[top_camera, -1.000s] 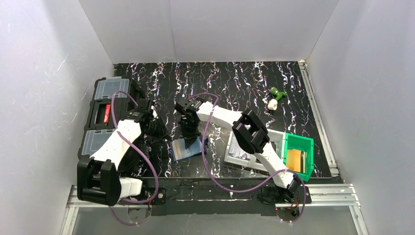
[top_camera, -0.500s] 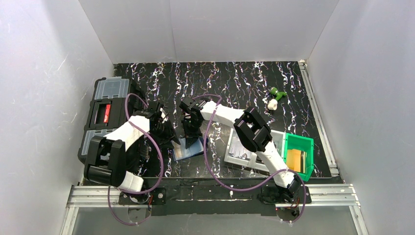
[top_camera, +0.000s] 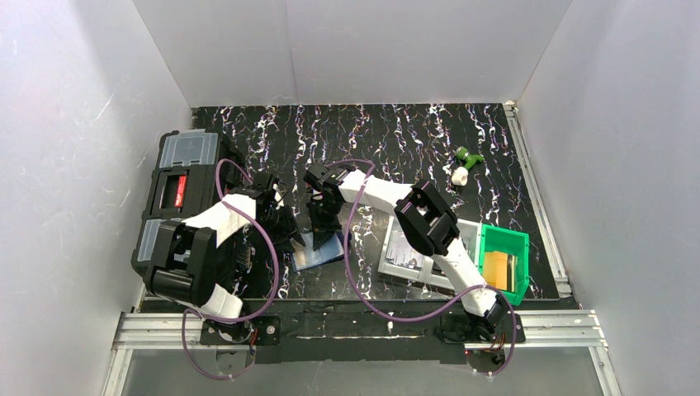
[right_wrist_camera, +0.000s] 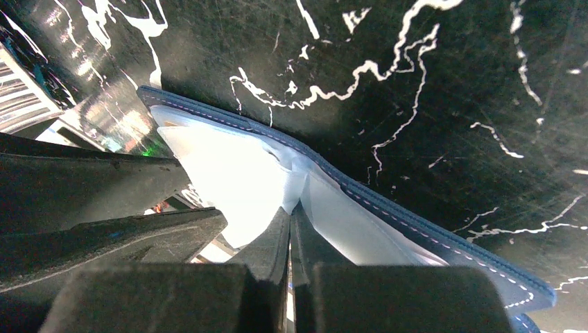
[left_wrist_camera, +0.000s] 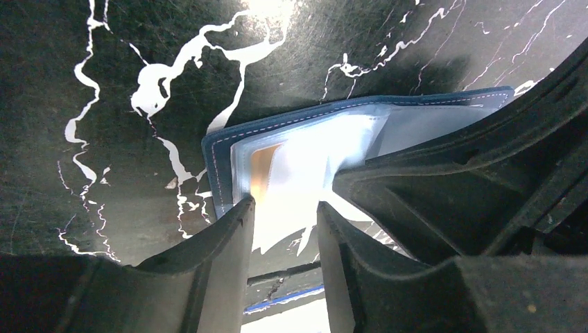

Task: Take the credit cards out of the card holder
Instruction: Remove the credit card from the card holder.

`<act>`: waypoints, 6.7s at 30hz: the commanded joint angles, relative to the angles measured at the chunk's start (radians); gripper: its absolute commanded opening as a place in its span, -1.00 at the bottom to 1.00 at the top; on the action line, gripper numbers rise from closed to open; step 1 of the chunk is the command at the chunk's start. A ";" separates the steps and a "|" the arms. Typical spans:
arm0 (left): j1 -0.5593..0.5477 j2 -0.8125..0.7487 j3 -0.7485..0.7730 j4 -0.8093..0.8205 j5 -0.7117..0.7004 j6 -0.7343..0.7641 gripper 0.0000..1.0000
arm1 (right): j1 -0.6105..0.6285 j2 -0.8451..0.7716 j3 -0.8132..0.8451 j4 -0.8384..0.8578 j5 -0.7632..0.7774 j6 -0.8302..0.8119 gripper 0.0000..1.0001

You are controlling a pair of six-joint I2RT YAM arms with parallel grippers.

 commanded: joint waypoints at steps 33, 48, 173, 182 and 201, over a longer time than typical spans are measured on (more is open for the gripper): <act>-0.068 -0.014 -0.003 0.066 0.053 -0.025 -0.60 | 0.006 0.031 -0.070 0.002 0.093 -0.019 -0.97; -0.089 -0.049 0.030 0.016 0.027 -0.013 -0.85 | 0.006 -0.006 -0.072 0.043 0.056 -0.026 -0.97; 0.098 -0.236 -0.028 -0.128 -0.078 0.015 -0.55 | 0.136 0.155 0.154 -0.177 0.373 -0.067 -0.37; 0.047 -0.166 -0.029 -0.064 -0.010 0.003 -0.44 | 0.067 0.083 -0.018 -0.061 0.246 -0.061 -0.71; -0.065 -0.004 -0.017 0.091 -0.020 -0.052 -0.60 | 0.034 0.011 -0.092 0.004 0.171 -0.071 -0.72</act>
